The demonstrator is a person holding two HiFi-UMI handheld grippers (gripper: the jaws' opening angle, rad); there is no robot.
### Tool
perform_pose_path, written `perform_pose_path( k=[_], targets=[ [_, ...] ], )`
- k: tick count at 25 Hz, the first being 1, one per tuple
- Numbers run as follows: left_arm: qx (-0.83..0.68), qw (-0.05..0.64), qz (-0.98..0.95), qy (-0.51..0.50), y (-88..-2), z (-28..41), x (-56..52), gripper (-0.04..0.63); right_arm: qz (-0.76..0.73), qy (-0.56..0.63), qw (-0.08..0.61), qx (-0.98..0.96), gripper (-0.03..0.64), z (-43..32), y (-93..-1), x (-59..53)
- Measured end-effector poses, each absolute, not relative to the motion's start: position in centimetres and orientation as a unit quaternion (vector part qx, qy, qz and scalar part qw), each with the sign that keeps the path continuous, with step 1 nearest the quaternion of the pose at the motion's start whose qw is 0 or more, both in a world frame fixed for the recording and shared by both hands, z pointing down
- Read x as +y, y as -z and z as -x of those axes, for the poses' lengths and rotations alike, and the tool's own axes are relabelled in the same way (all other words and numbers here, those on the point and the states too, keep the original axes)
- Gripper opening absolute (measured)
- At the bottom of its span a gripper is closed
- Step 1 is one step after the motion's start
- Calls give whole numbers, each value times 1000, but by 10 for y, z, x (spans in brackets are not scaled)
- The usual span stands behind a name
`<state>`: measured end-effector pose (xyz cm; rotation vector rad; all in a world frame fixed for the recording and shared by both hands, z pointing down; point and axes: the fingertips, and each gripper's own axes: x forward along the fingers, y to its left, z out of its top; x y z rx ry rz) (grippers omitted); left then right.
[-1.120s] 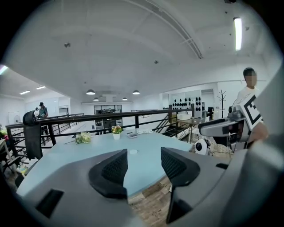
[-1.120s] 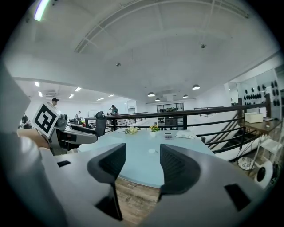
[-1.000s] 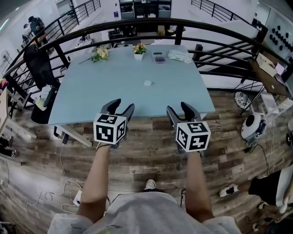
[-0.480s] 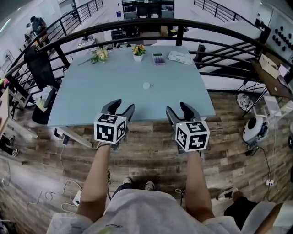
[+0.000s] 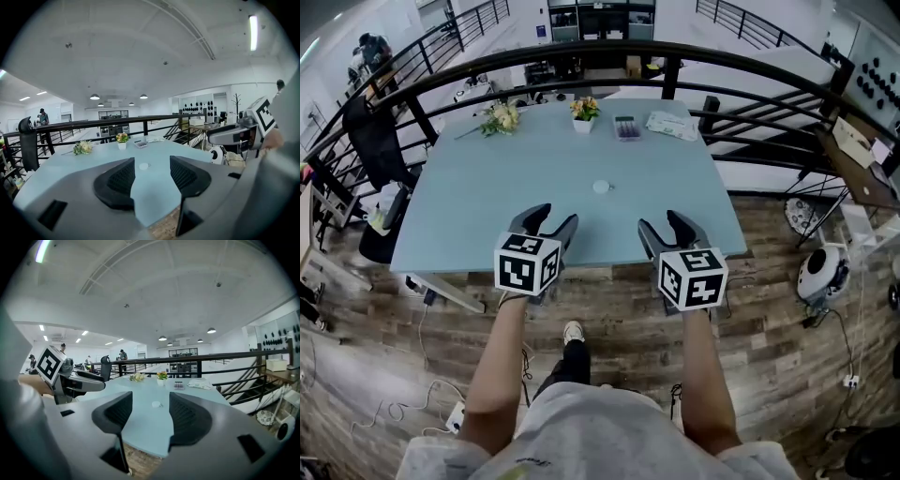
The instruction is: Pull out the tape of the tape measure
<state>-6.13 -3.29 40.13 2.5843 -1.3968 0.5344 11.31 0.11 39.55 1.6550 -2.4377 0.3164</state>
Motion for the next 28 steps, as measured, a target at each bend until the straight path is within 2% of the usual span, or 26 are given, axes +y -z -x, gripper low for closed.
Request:
perform_pose_path(
  k=[28],
  targets=[
    [-361,63,-906,-210,-402,57,-230,235,-607,-133,88,-779,229,-87,-384,-181]
  ],
)
